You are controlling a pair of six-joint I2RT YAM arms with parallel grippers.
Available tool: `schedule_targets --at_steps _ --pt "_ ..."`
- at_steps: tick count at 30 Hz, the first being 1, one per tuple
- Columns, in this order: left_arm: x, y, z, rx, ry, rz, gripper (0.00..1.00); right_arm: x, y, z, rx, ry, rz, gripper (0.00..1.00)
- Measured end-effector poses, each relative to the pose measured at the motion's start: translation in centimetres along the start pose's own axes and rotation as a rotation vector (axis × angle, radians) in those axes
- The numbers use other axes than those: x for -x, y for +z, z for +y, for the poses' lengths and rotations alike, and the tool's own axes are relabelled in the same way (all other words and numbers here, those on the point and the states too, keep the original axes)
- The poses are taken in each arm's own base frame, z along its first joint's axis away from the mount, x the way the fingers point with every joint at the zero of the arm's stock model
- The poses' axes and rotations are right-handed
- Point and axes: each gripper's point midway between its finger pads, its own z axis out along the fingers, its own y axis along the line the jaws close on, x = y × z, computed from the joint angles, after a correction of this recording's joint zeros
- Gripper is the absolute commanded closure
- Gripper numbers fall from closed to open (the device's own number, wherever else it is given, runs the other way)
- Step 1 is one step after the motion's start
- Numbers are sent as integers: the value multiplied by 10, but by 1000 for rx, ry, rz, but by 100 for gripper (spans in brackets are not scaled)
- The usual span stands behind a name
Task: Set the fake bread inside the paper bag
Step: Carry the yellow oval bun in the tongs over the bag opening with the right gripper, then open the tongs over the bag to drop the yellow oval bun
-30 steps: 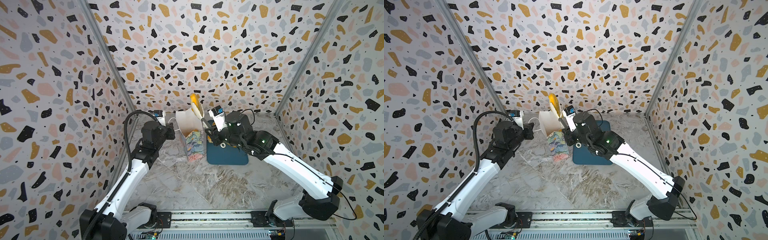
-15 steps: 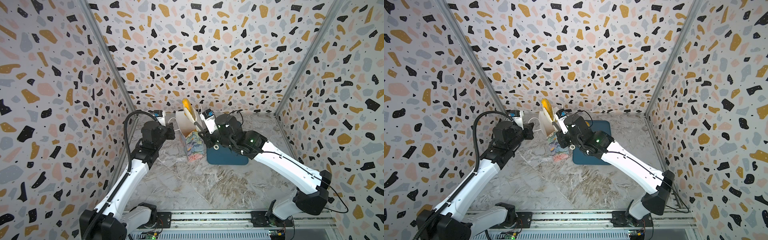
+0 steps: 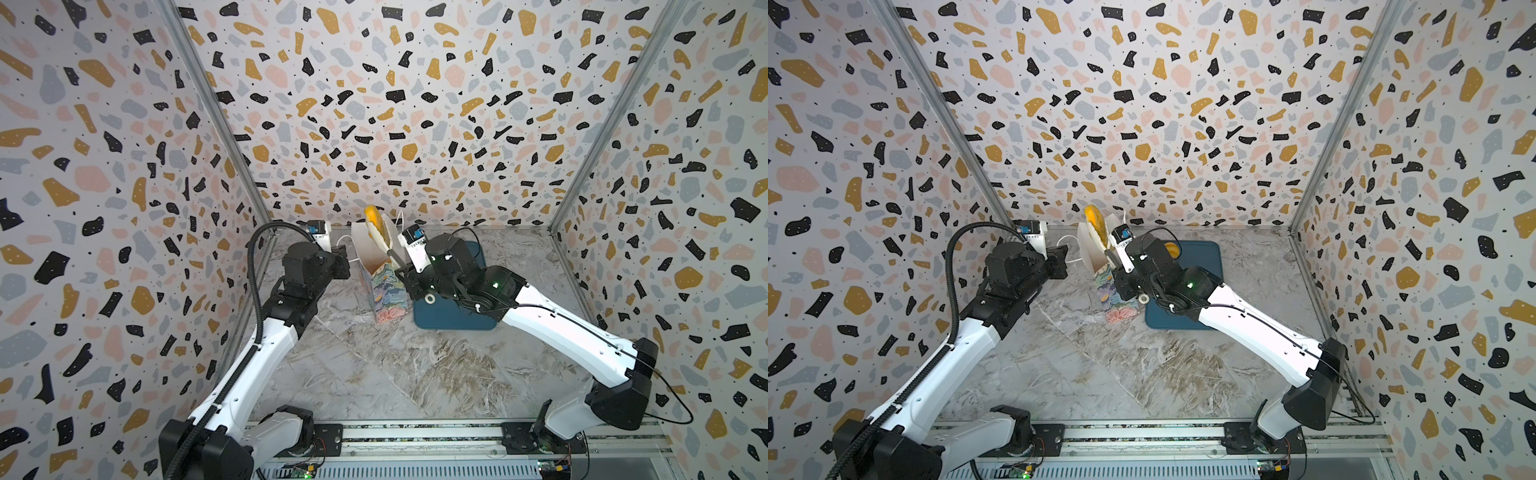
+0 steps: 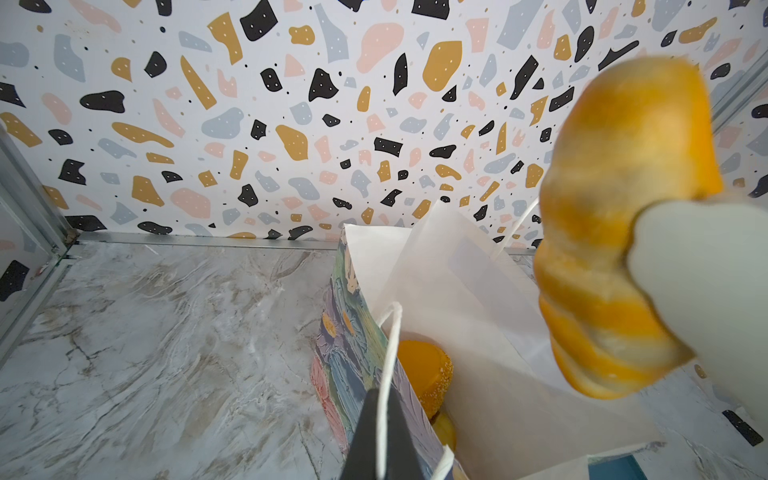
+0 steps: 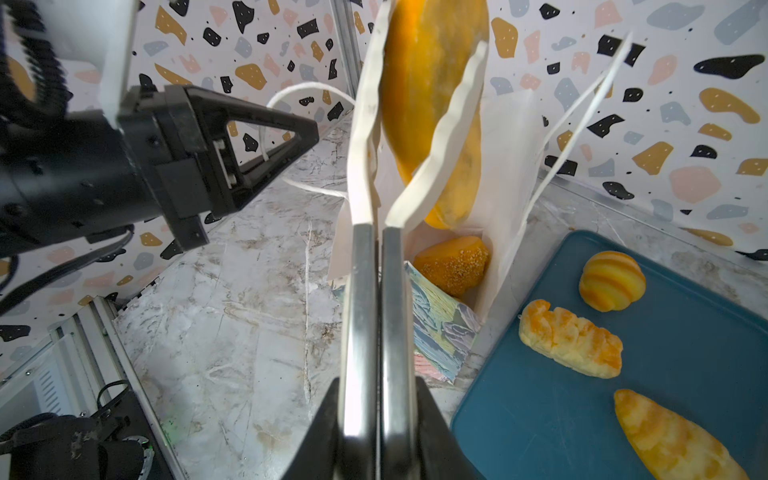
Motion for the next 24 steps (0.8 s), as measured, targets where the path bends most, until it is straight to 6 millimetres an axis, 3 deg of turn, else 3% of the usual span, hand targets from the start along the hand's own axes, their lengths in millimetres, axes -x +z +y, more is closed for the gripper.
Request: schedule_targets --at_steps 6,10,24 --pt "0 0 0 0 0 0 100 -18 9 -3 -9 11 40 83" --pt "0 0 0 0 0 0 100 -19 10 -3 -8 22 37 71" --pt "0 0 -2 -5 1 1 100 -26 15 -5 -12 44 46 54"
